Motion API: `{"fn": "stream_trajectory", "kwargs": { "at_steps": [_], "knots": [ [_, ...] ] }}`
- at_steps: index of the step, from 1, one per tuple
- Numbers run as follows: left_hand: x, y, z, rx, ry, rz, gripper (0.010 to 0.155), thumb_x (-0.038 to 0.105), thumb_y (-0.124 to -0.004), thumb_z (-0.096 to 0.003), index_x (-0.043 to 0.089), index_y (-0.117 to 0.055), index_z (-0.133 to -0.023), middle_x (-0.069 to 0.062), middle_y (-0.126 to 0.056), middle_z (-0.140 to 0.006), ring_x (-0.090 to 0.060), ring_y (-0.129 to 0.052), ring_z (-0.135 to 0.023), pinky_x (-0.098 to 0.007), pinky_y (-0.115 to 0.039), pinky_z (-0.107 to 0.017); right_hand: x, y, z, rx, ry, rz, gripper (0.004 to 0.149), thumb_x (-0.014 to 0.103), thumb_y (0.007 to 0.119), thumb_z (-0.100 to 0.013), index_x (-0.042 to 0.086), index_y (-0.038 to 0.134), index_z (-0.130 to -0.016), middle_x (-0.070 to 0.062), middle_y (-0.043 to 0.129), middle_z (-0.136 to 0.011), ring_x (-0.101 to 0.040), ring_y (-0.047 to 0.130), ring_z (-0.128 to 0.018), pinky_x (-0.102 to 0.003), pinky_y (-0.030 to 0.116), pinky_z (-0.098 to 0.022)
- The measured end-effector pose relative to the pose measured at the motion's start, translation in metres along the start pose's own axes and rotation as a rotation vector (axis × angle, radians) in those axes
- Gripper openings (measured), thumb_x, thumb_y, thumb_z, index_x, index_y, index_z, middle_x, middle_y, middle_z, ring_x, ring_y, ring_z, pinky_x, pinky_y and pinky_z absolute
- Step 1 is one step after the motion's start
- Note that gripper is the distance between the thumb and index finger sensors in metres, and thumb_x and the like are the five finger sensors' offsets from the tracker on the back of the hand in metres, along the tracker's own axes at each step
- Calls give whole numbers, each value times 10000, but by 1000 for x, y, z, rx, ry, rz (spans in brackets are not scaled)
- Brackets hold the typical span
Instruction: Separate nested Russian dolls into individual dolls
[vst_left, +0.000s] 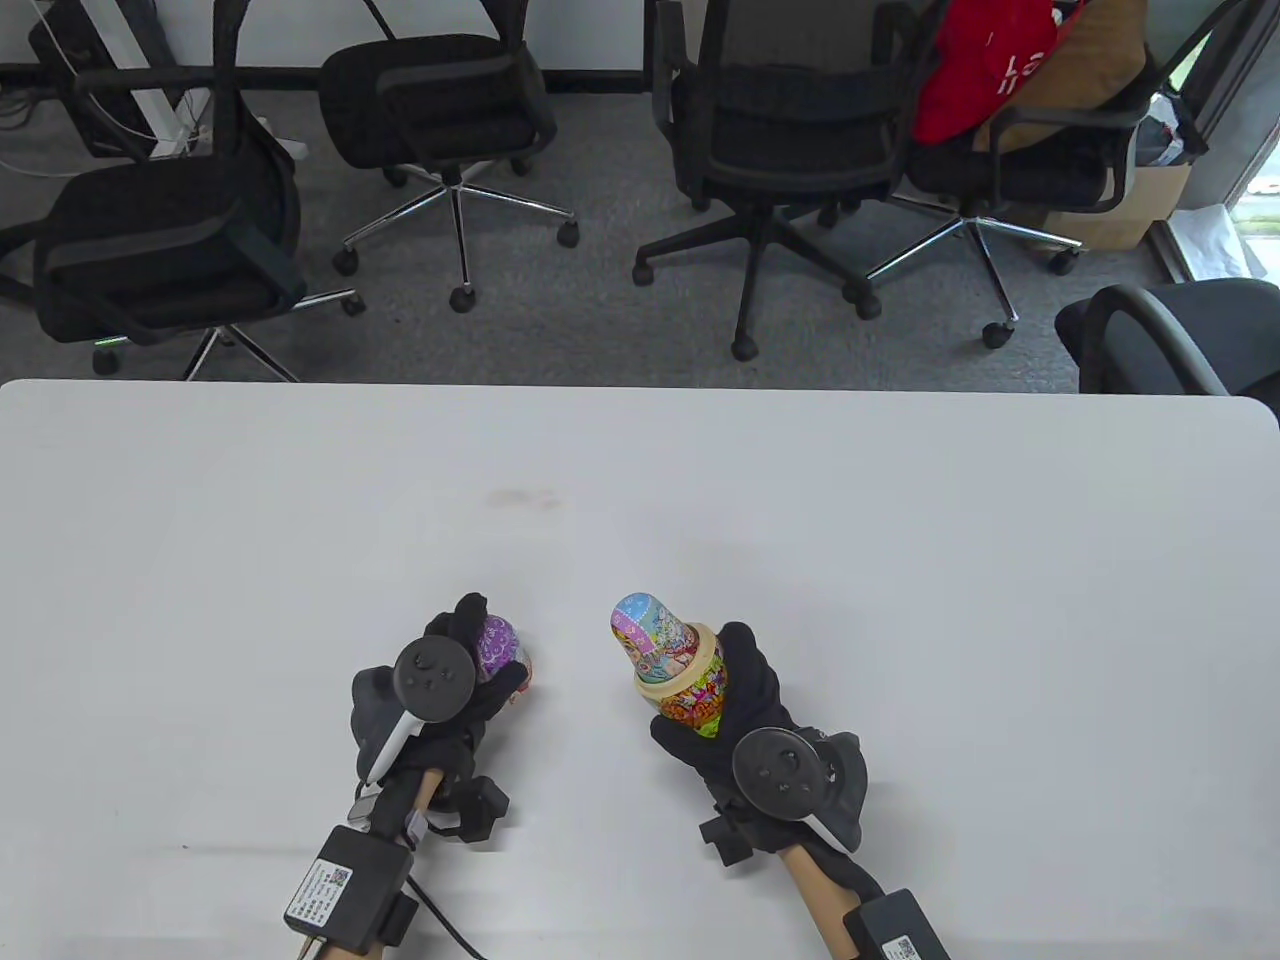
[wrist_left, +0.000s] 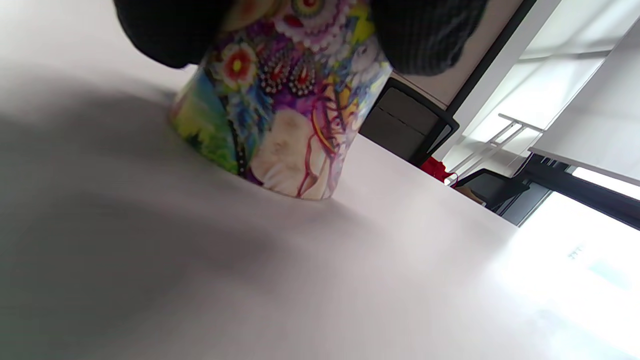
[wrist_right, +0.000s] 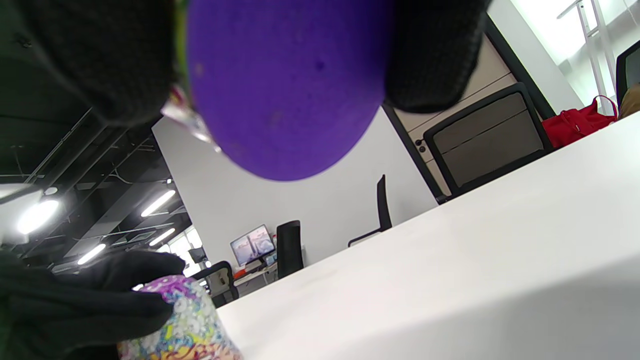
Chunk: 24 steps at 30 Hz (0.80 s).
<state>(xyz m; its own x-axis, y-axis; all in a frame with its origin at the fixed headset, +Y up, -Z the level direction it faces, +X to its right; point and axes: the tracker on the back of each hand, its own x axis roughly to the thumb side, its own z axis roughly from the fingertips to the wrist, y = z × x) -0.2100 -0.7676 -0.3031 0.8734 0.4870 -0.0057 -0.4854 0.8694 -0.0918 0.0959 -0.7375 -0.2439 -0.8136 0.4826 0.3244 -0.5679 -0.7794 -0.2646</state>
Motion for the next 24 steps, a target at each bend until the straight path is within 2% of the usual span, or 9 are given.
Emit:
{"fn": "stream_trajectory", "kwargs": {
  "at_steps": [2,6,11,15,20,24],
  "knots": [
    [4,5,1,21,-16,25,889,472,-743,-541,128,-230,-1180,-303,-427,-1177,-534,-624,-1042,-578,-661,-735,1,0,0,2,-3,0,1087,535,855,-373,-78,270,-1055,-319,537,-1002,-498,731,-841,-496,765,-638],
    [22,30,10,115,-95,91,883,479,-724,-550,111,-233,-1186,-306,-385,-1190,-565,-522,-1068,-619,-575,-767,2,2,1,11,-11,-1,1087,537,856,-372,-75,273,-1056,-316,539,-1004,-496,733,-841,-493,766,-638],
    [47,53,25,137,-274,253,859,490,-688,-564,93,-255,-1190,-308,-414,-1186,-565,-544,-1062,-623,-583,-760,7,7,2,34,-28,-4,1085,537,856,-371,-74,278,-1056,-315,543,-1004,-496,737,-839,-490,771,-636],
    [63,50,31,55,-360,398,851,514,-661,-567,91,-280,-1199,-306,-455,-1185,-562,-582,-1053,-620,-608,-748,13,11,4,59,-47,-17,1085,535,857,-371,-74,279,-1057,-315,544,-1005,-495,738,-839,-488,770,-638],
    [78,32,32,-115,-405,559,852,521,-654,-567,78,-291,-1198,-305,-494,-1175,-550,-645,-1028,-600,-659,-724,23,17,6,88,-84,-25,1082,535,858,-369,-70,284,-1058,-311,547,-1006,-493,740,-839,-485,773,-638],
    [80,26,30,-148,-405,577,827,482,-675,-572,50,-324,-1183,-279,-594,-1122,-468,-789,-953,-530,-753,-672,27,19,8,98,-97,-29,1079,535,857,-370,-73,287,-1057,-313,549,-1005,-493,743,-838,-485,775,-637]
  ]
}}
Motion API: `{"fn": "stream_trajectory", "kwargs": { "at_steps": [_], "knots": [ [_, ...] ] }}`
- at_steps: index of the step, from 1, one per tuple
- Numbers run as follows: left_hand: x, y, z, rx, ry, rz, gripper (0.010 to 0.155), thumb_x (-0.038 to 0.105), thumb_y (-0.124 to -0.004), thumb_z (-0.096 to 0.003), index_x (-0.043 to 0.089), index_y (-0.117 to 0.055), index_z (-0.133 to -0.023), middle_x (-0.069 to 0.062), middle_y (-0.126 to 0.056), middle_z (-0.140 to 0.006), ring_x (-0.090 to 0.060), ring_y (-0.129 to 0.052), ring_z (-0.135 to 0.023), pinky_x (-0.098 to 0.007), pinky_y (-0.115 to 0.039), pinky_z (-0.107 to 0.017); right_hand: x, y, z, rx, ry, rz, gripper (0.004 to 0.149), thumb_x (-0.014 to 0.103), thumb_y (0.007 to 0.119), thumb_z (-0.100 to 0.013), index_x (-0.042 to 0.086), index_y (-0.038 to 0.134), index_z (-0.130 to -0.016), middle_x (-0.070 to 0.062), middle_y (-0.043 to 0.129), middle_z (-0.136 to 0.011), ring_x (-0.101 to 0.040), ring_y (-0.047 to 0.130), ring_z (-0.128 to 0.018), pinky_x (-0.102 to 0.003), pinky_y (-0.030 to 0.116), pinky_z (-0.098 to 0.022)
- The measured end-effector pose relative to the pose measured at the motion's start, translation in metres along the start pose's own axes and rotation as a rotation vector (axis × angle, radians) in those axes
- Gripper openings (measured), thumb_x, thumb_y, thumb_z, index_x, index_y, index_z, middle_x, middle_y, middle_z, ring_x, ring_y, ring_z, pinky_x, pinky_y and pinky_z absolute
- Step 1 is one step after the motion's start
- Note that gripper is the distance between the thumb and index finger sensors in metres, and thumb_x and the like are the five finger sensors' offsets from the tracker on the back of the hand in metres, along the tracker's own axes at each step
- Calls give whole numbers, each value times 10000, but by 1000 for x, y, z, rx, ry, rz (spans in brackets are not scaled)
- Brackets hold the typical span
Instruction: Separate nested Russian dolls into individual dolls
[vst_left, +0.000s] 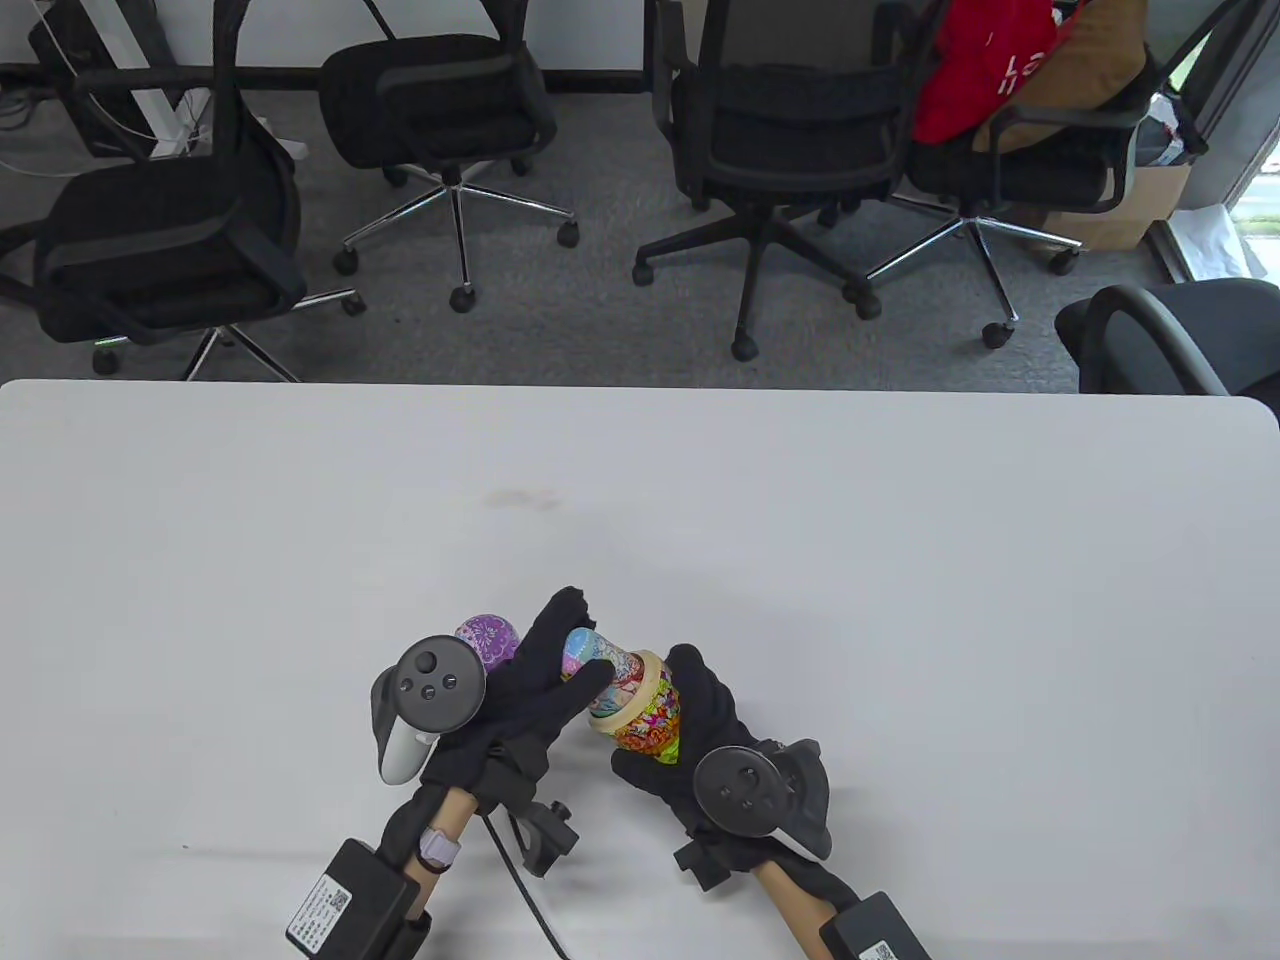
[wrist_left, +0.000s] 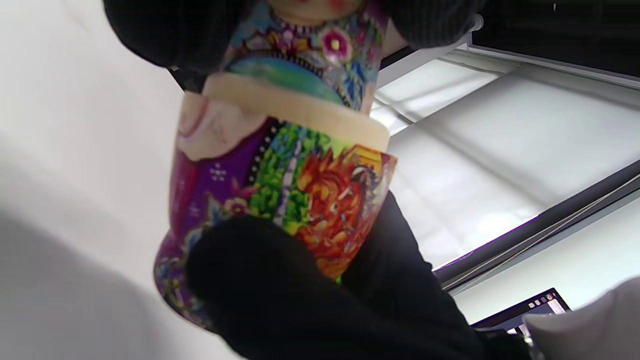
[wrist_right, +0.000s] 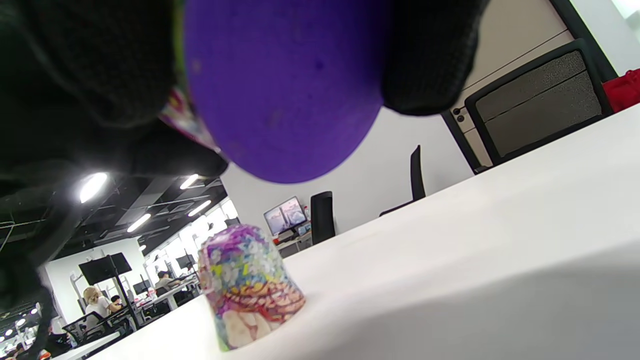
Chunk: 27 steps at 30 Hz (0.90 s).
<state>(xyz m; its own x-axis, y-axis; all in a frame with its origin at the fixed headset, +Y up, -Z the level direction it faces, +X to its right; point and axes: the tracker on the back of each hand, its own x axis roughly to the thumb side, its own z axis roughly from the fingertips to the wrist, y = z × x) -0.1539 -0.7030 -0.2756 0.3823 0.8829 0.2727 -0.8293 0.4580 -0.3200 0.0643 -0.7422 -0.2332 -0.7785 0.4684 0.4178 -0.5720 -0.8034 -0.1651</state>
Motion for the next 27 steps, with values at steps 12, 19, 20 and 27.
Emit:
{"fn": "stream_trajectory", "kwargs": {
  "at_steps": [12,19,20,27],
  "knots": [
    [6,17,7,167,-68,-8,780,439,-705,-567,38,-407,-1166,-253,-667,-1069,-443,-846,-884,-480,-812,-617,-14,-2,-3,28,20,0,1079,518,863,-368,-54,271,-1065,-305,526,-1022,-494,699,-869,-503,737,-659],
    [6,25,9,230,-53,-163,753,431,-717,-564,46,-453,-1155,-250,-667,-1071,-449,-840,-885,-484,-810,-618,-41,-7,-4,19,117,18,1079,514,862,-369,-57,267,-1064,-308,521,-1023,-499,691,-870,-508,730,-661],
    [5,22,8,215,-48,-206,749,431,-720,-563,52,-461,-1154,-248,-670,-1071,-449,-842,-886,-486,-809,-619,-46,-10,-5,8,141,5,1078,515,859,-371,-58,265,-1064,-309,519,-1023,-498,691,-871,-509,729,-661],
    [-1,-9,1,93,-32,-431,745,425,-729,-558,54,-473,-1152,-244,-672,-1077,-446,-839,-899,-490,-809,-625,-62,-19,-4,-38,212,-45,1077,516,854,-378,-61,257,-1064,-311,511,-1025,-503,683,-872,-509,724,-664]
  ]
}}
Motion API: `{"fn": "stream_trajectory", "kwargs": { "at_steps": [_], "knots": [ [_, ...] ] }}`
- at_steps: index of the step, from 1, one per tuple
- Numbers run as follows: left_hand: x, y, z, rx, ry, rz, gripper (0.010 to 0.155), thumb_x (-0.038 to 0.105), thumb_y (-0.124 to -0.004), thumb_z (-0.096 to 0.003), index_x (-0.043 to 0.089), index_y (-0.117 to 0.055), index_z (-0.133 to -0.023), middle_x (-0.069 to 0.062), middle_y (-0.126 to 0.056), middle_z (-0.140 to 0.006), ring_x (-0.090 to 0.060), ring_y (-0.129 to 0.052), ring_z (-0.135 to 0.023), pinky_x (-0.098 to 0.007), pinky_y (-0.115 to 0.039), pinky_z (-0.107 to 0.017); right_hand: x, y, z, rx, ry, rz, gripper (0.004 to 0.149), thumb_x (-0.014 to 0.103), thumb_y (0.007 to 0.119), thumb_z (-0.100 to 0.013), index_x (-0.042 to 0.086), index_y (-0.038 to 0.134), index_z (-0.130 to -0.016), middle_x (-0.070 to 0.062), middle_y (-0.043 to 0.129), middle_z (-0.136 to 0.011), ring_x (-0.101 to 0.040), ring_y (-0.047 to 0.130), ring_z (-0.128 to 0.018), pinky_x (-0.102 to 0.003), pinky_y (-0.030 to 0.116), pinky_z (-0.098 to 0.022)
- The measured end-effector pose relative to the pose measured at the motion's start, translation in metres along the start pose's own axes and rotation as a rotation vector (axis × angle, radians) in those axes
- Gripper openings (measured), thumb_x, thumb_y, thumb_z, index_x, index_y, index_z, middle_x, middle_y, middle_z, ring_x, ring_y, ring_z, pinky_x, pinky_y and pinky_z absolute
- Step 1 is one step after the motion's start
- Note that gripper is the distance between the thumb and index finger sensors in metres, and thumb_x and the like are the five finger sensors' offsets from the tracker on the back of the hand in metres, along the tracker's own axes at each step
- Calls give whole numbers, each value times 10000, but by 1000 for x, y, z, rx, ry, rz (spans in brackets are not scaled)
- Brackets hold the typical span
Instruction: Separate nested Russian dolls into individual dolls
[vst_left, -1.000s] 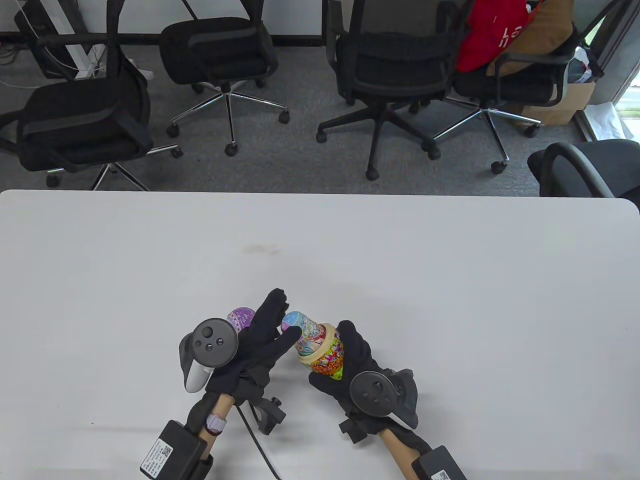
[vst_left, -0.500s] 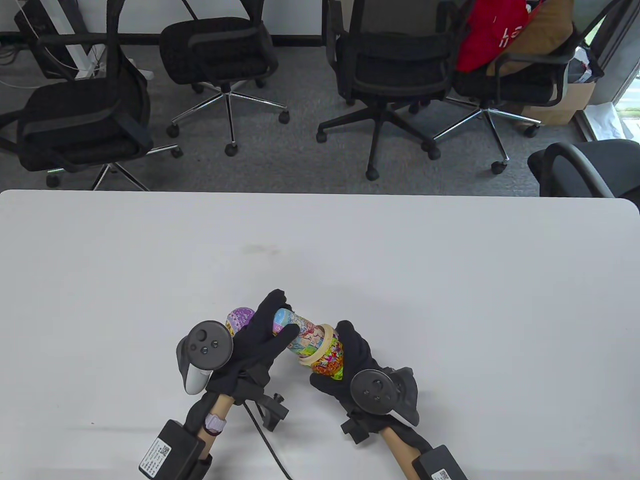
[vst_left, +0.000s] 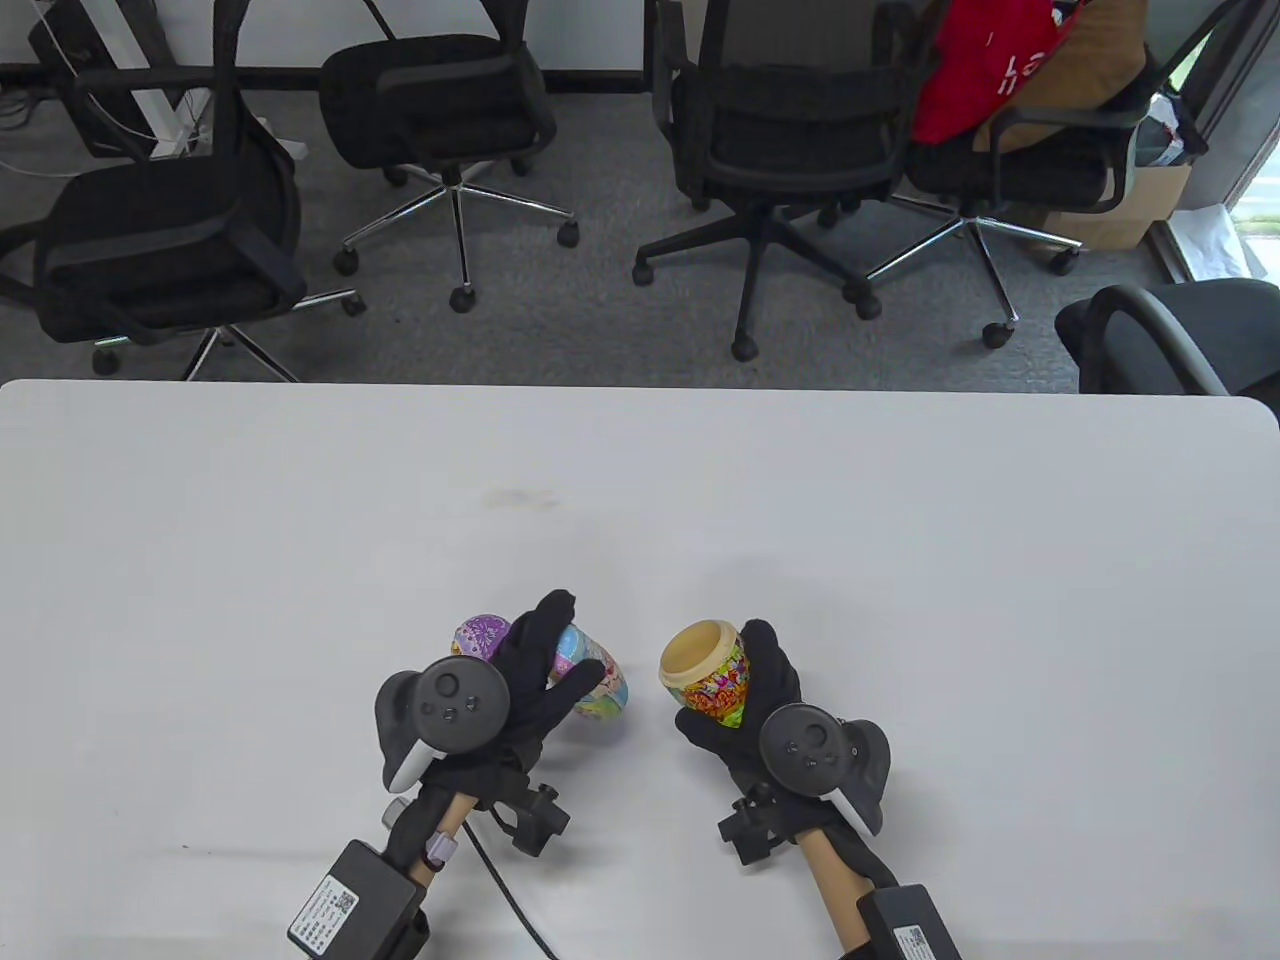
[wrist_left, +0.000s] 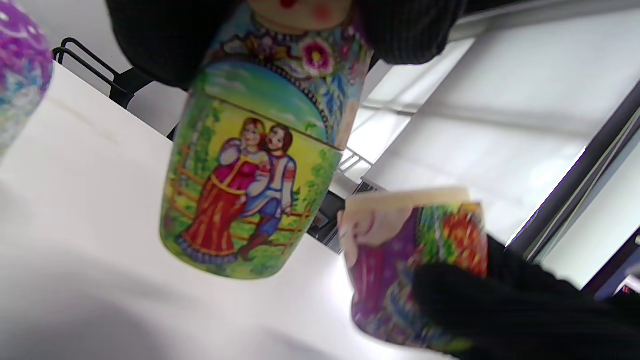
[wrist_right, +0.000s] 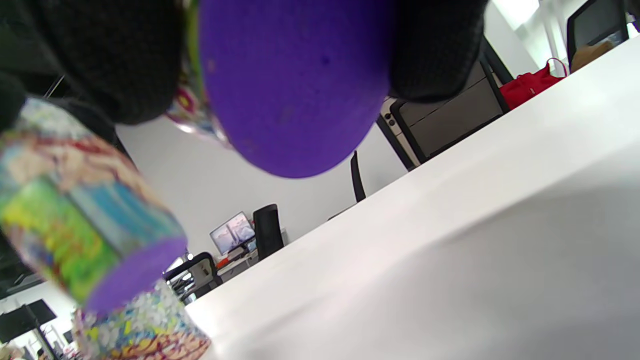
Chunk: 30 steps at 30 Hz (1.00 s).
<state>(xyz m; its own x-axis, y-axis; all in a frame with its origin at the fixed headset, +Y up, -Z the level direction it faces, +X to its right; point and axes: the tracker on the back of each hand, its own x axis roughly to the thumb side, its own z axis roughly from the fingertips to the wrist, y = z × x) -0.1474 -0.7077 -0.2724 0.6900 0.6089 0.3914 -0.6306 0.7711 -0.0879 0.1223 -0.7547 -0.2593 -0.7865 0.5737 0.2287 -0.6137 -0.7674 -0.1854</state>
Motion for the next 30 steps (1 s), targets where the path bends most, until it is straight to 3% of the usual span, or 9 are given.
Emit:
{"fn": "stream_trajectory", "kwargs": {
  "at_steps": [8,16,22,30],
  "knots": [
    [5,-34,0,-111,-37,-206,741,423,-735,-551,56,-487,-1144,-238,-678,-1077,-440,-846,-904,-485,-814,-630,-8,-6,-1,-27,35,-23,1075,516,851,-383,-60,251,-1064,-309,503,-1030,-502,677,-876,-510,720,-666],
    [5,-48,2,-150,-52,-277,740,428,-740,-543,53,-496,-1133,-227,-681,-1076,-425,-853,-909,-476,-821,-633,-8,-6,-1,-27,38,-26,1075,514,851,-384,-60,248,-1064,-310,500,-1030,-506,672,-877,-511,717,-668],
    [5,-46,2,-139,-58,-261,743,442,-719,-551,58,-484,-1142,-222,-674,-1089,-418,-844,-927,-486,-808,-644,-8,-6,-1,-34,34,-23,1073,514,850,-384,-58,248,-1064,-309,498,-1031,-504,671,-878,-511,715,-669],
    [-1,-4,3,38,1,-112,788,473,-662,-571,81,-357,-1183,-236,-540,-1167,-492,-669,-1029,-574,-670,-727,-9,-6,-1,-39,33,-24,1073,513,850,-385,-59,247,-1065,-309,497,-1031,-504,669,-879,-512,714,-670]
  ]
}}
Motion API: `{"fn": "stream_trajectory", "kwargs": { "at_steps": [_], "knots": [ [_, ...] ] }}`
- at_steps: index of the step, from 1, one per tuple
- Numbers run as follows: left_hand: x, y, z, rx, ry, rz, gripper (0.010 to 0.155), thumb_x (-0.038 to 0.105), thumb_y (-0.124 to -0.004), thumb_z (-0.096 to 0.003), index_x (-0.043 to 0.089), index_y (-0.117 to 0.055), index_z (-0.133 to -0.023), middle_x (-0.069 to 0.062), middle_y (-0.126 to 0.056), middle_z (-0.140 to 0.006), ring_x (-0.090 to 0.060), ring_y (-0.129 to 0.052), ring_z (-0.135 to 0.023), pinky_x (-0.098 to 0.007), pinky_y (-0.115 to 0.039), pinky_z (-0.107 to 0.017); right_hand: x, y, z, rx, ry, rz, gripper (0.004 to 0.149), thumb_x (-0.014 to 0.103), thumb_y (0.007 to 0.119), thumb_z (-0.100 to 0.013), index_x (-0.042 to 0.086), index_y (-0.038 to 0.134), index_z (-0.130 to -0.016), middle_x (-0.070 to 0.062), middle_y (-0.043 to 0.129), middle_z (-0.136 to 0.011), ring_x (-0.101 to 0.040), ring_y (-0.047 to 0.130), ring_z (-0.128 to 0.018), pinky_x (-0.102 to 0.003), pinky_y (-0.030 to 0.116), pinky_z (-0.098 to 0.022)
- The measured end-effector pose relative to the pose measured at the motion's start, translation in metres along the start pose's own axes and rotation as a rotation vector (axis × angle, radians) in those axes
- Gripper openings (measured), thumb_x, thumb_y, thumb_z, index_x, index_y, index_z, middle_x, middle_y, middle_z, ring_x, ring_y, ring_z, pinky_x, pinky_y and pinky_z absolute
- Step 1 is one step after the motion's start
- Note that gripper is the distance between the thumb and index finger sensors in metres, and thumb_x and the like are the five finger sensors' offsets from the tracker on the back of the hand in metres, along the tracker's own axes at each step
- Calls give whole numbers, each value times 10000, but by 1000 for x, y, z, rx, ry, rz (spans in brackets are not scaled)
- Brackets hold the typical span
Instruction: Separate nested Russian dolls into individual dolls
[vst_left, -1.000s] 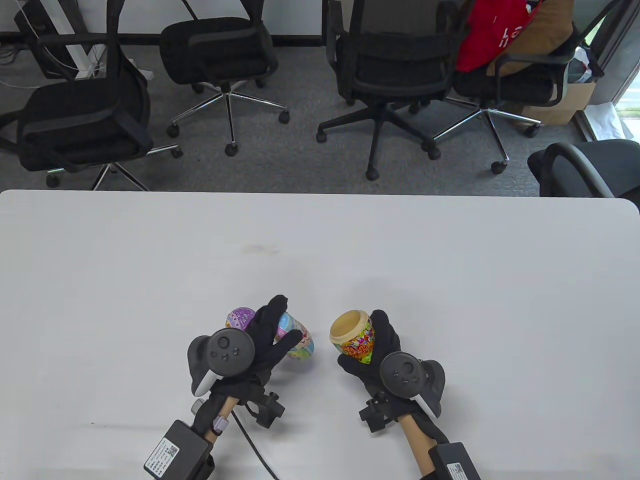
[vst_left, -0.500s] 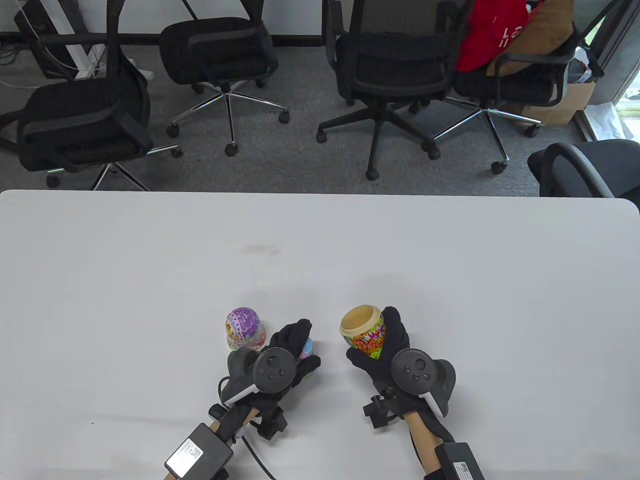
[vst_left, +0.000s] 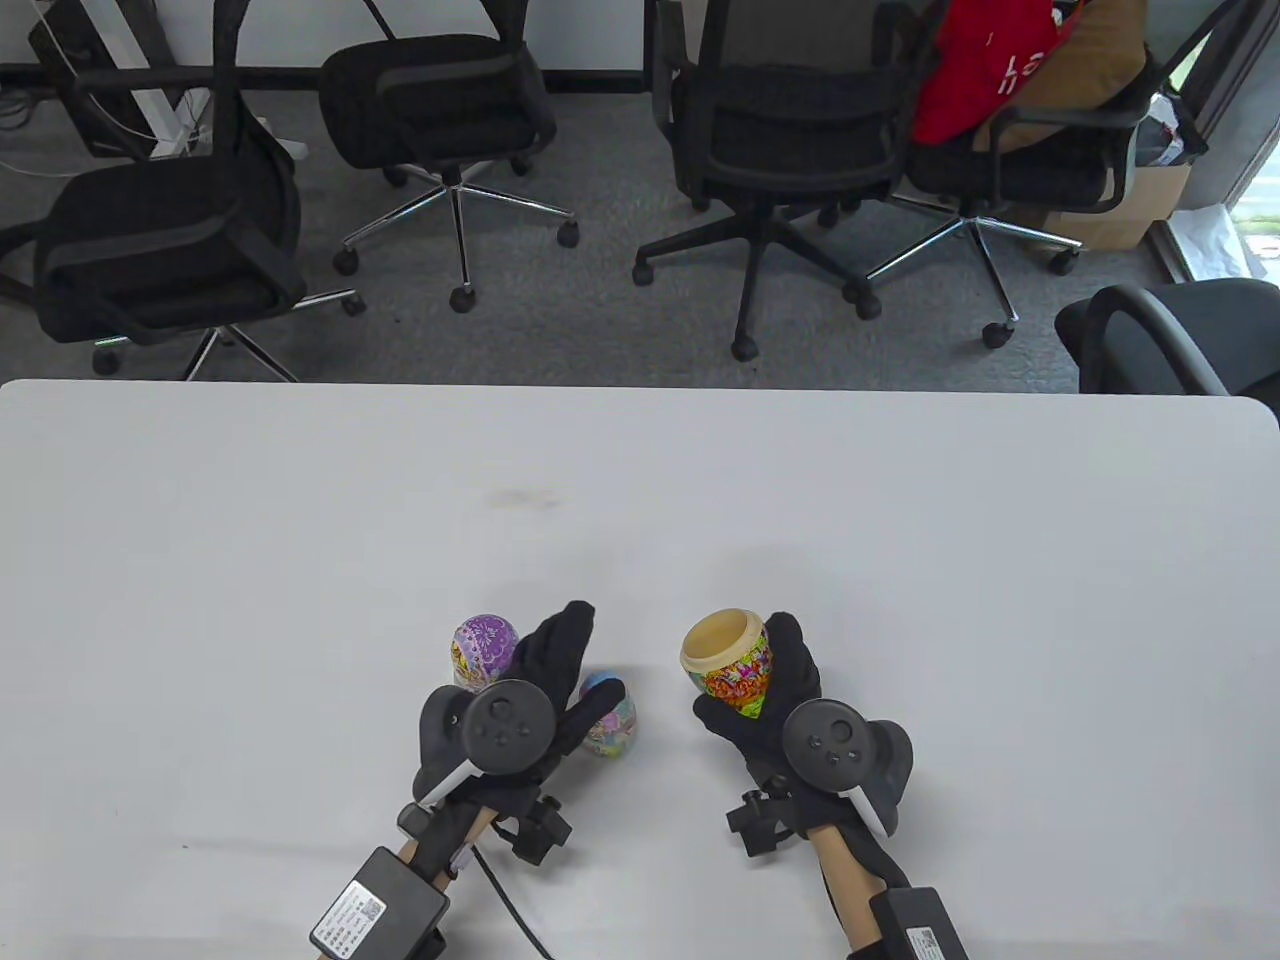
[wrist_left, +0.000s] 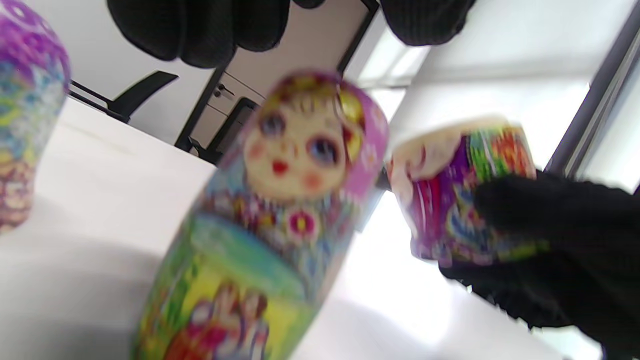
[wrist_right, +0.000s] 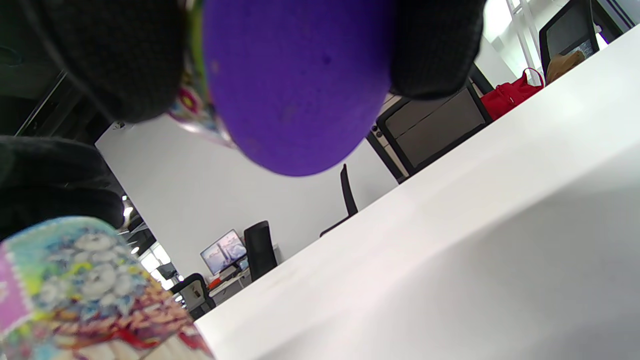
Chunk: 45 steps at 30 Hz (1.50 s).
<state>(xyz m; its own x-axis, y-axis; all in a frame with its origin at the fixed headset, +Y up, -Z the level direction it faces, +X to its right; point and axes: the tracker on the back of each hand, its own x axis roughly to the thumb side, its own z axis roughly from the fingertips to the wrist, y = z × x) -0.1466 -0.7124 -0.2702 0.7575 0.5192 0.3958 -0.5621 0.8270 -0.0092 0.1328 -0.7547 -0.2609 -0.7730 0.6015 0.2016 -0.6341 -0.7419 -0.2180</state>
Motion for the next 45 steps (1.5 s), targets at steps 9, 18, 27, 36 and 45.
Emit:
{"fn": "stream_trajectory", "kwargs": {
  "at_steps": [9,18,27,36,45],
  "knots": [
    [-40,13,-1,36,213,-78,779,475,-668,-575,133,-359,-1203,-239,-422,-1223,-569,-409,-1101,-669,-489,-780,1,1,0,5,-8,4,1073,514,849,-386,-56,246,-1066,-306,495,-1034,-502,666,-883,-511,712,-673],
    [-77,-10,-2,-128,373,-172,726,459,-683,-571,225,-399,-1196,-238,-360,-1234,-570,-475,-1092,-652,-552,-767,3,2,1,18,-8,-6,1072,513,848,-387,-57,246,-1066,-309,496,-1033,-504,666,-882,-513,712,-671],
    [-77,-13,-1,-61,315,-287,702,426,-730,-548,227,-456,-1162,-234,-480,-1183,-496,-721,-995,-556,-712,-716,4,4,1,24,-15,-3,1070,512,848,-388,-56,247,-1067,-307,497,-1034,-502,665,-884,-512,712,-672],
    [-69,11,-1,41,281,-154,702,431,-730,-549,213,-467,-1163,-235,-497,-1179,-496,-727,-987,-551,-720,-709,4,2,1,11,-20,-9,1070,511,848,-388,-54,246,-1067,-305,494,-1036,-502,663,-885,-511,710,-674],
    [-41,43,1,139,170,47,706,435,-723,-557,191,-470,-1168,-248,-513,-1175,-498,-737,-977,-549,-730,-699,15,-1,2,-1,-72,-25,1068,510,850,-387,-45,245,-1070,-298,492,-1041,-498,657,-891,-508,707,-678]
  ]
}}
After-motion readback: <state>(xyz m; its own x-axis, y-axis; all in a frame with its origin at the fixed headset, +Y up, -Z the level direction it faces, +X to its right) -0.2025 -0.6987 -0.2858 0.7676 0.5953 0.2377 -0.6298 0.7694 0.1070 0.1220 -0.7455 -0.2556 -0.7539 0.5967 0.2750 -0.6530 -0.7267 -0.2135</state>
